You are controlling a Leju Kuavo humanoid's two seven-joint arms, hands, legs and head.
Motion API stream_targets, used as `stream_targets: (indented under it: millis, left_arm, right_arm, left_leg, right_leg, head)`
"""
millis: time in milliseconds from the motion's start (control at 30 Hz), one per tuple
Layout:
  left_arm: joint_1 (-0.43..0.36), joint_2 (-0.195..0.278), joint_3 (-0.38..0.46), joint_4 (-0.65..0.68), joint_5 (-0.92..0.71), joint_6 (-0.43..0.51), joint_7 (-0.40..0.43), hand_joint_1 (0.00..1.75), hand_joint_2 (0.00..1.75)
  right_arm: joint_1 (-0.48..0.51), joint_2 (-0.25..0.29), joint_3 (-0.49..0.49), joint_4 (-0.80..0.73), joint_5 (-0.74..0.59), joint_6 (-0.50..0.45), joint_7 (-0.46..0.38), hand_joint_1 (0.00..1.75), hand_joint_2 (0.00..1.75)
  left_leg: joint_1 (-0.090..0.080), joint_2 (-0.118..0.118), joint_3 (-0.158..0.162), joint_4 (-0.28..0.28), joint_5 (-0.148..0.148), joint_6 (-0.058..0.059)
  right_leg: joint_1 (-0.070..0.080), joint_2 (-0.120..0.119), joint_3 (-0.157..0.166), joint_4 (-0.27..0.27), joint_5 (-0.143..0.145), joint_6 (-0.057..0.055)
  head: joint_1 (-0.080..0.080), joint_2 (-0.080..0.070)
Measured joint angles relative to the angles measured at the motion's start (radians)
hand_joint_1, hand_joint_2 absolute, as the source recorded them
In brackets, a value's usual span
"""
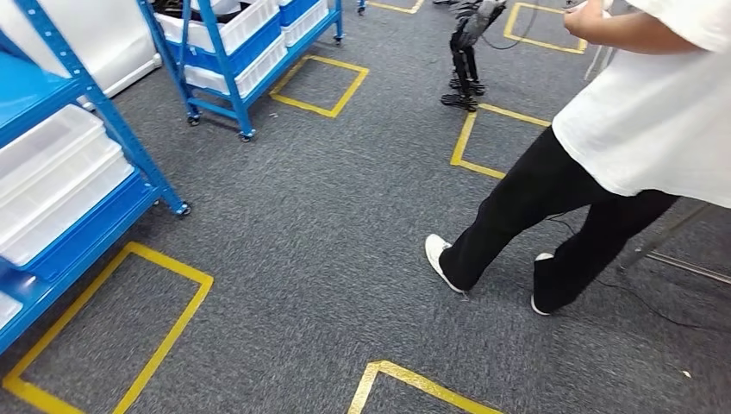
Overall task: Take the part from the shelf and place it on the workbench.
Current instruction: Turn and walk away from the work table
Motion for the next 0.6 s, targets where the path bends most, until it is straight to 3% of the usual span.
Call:
stream_targets:
  millis: [33,67,133,200,233,267,333,400,467,500,533,567,600]
  left_arm:
    - [0.0,0.0,0.0,0.0,0.0,0.0,0.0,0.0,0.0]
    - [0.0,0.0,0.0,0.0,-0.001,0.0,0.0,0.0,0.0]
    - [0.0,0.001,0.0,0.0,-0.001,0.0,0.0,0.0,0.0]
    - [-0.001,0.0,0.0,0.0,-0.002,0.0,0.0,0.0,0.0]
    - [-0.001,0.0,0.0,0.0,-0.002,0.0,0.0,0.0,0.0]
    - [-0.001,0.0,0.0,0.0,-0.002,0.0,0.0,0.0,0.0]
    - [0.001,0.002,0.0,0.0,-0.002,0.001,0.0,0.0,0.0]
    - [0.002,0.003,0.0,0.0,-0.002,0.001,0.0,0.0,0.0]
    - [-0.001,0.002,0.0,0.0,-0.002,0.001,0.0,0.0,0.0]
    - [-0.003,0.002,0.0,0.0,-0.002,0.001,0.0,0.0,0.0]
    - [-0.002,0.002,0.0,0.0,-0.002,0.0,0.0,0.0,0.0]
    - [-0.001,0.003,0.0,0.0,-0.002,0.0,0.0,0.0,0.0]
    - [0.001,0.003,0.0,0.0,-0.002,0.0,0.0,0.0,0.0]
  right_arm:
    - [0.001,0.0,-0.001,0.0,0.0,0.0,0.0,0.0,0.0]
    - [0.002,0.0,-0.002,0.0,0.0,0.0,0.0,0.0,0.0]
    - [0.003,0.0,-0.003,0.0,0.001,0.0,0.0,0.0,0.0]
    - [0.004,0.0,-0.003,0.0,0.003,0.001,-0.001,0.0,0.0]
    - [0.004,0.0,-0.004,0.0,0.004,0.001,-0.001,0.0,0.0]
    - [0.003,0.0,-0.004,0.0,0.004,0.002,-0.002,0.0,0.0]
    - [0.001,0.001,-0.004,0.0,0.006,0.002,-0.003,0.0,0.0]
    - [0.002,0.003,-0.004,0.0,0.007,0.002,-0.004,0.0,0.0]
    - [0.005,0.004,-0.004,0.0,0.008,0.002,-0.005,0.0,0.0]
    - [0.006,0.004,-0.004,0.0,0.009,0.002,-0.005,0.0,0.0]
    - [0.007,0.004,-0.004,0.0,0.01,0.002,-0.005,0.0,0.0]
    - [0.007,0.004,-0.004,0.0,0.01,0.002,-0.005,0.0,0.0]
    - [0.007,0.004,-0.004,0.0,0.011,0.002,-0.005,0.0,0.0]
  left_leg:
    - [0.0,-0.014,0.0,0.001,0.0,0.0]
    - [0.0,-0.029,0.001,0.002,-0.001,0.0]
    - [0.001,-0.059,0.003,0.008,-0.004,-0.004]
    - [0.0,-0.085,-0.002,0.017,-0.009,-0.014]
    - [0.001,-0.096,-0.007,0.02,-0.011,-0.02]
    - [0.002,-0.107,-0.012,0.021,-0.01,-0.027]
    - [0.006,-0.119,-0.018,0.022,-0.01,-0.04]
    - [0.005,-0.075,-0.038,0.066,-0.039,-0.05]
    - [0.005,-0.014,-0.095,0.183,-0.103,-0.057]
    - [0.006,-0.001,-0.128,0.249,-0.131,-0.06]
    - [0.008,0.006,-0.149,0.292,-0.143,-0.062]
    - [0.009,0.01,-0.153,0.301,-0.135,-0.063]
    - [0.009,0.014,-0.134,0.266,-0.109,-0.061]
  right_leg:
    - [-0.001,0.002,-0.022,0.035,-0.002,0.0]
    - [-0.001,0.003,-0.028,0.034,0.016,0.0]
    - [-0.004,0.024,0.012,-0.076,0.097,-0.002]
    - [-0.008,0.078,0.057,-0.189,0.147,-0.004]
    - [-0.009,0.096,0.065,-0.214,0.152,-0.006]
    - [-0.007,0.1,0.067,-0.218,0.149,-0.01]
    - [-0.006,0.072,0.072,-0.225,0.151,-0.022]
    - [-0.008,0.041,0.078,-0.236,0.155,-0.038]
    - [-0.005,0.009,0.08,-0.239,0.154,-0.047]
    - [-0.003,-0.008,0.081,-0.239,0.152,-0.048]
    - [-0.001,-0.024,0.081,-0.239,0.149,-0.048]
    - [0.0,-0.04,0.083,-0.238,0.147,-0.048]
    - [0.001,-0.054,0.087,-0.238,0.143,-0.046]
  head:
    - [0.0,0.0]
    - [0.0,0.0]
    - [0.0,0.0]
    - [0.0,0.0]
    - [0.0,0.0]
    - [0.0,0.0]
    - [0.0,0.0]
    - [-0.002,0.0]
    - [-0.004,0.0]
    - [-0.004,0.0]
    - [-0.004,0.0]
    - [-0.004,0.0]
    - [-0.004,0.0]
